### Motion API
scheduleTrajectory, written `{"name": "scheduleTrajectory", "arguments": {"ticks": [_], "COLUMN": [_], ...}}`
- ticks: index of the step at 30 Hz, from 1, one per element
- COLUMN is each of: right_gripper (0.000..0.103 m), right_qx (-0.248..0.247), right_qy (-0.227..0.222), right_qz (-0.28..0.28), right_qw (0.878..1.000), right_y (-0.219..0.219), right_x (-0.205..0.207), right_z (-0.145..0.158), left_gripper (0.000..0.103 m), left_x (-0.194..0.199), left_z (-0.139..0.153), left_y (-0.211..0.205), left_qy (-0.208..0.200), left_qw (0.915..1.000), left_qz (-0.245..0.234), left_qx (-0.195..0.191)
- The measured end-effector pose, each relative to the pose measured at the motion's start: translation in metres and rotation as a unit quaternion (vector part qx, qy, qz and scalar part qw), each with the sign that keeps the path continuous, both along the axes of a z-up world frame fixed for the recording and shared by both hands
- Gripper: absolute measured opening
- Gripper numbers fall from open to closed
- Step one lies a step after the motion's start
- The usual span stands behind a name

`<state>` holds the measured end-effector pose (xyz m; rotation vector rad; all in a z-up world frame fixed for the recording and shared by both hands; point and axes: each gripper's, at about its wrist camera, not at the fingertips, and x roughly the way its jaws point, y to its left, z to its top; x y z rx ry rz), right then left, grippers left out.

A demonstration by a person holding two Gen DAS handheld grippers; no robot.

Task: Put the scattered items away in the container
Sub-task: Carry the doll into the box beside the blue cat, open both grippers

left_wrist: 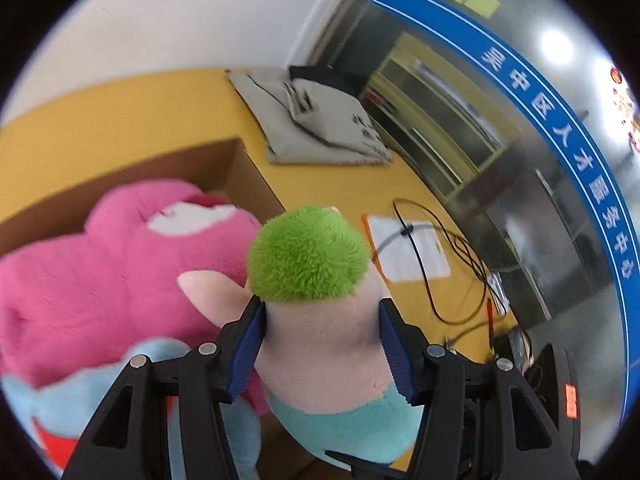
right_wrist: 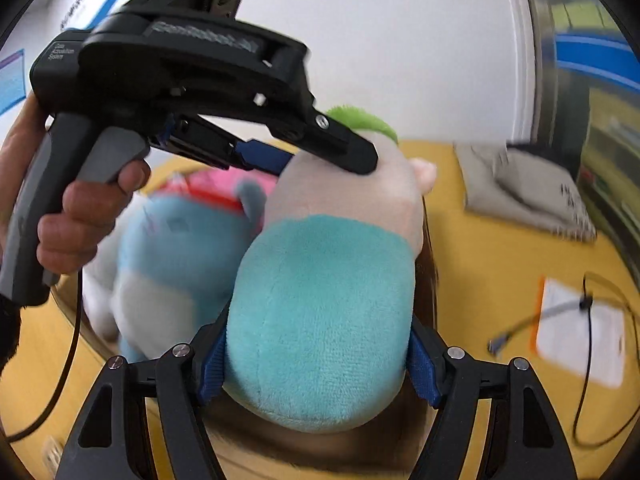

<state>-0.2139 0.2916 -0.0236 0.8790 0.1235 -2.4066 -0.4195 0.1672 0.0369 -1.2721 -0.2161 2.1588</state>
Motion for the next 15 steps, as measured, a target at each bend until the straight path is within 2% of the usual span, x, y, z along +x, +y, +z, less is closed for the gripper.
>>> {"name": "scheduleTrajectory", "arguments": {"ticks": [2,7,9,15], "right_gripper": [0.079,0.078,0.079,0.082], "right_qx": [0.002,0.019,0.02,0.03], "right_qy": [-0.009,-0.047,-0.071,-0.103], "right_qz": [0.001,0.004,0.006,0.003], "right_qw": [1.0,0.999,0.997,0.994], "right_y": [0.006,0.02,0.025,0.028], "right_x": [0.005,0.019,0.025,0.017], "right_z": [-0.005,-0.006,-0.01,-0.008], "left_gripper": [0.055,0.055,0.056,0.056], "left_x": [0.006,0.007,0.011,0.005], "left_z": [-0.004,-0.025,-0.031,-0.038], "left_y": [0.007,0.016,0.023,0.028], "left_qy": [-0.001,-0.041,-0.033,-0.03], "left_qw": [0.9999,0.9988,0.9987,0.9979], "left_qz": [-0.01,-0.023,-0.03,-0.029], "left_qx": [-0.007,-0.01,-0.024,-0.049]}}
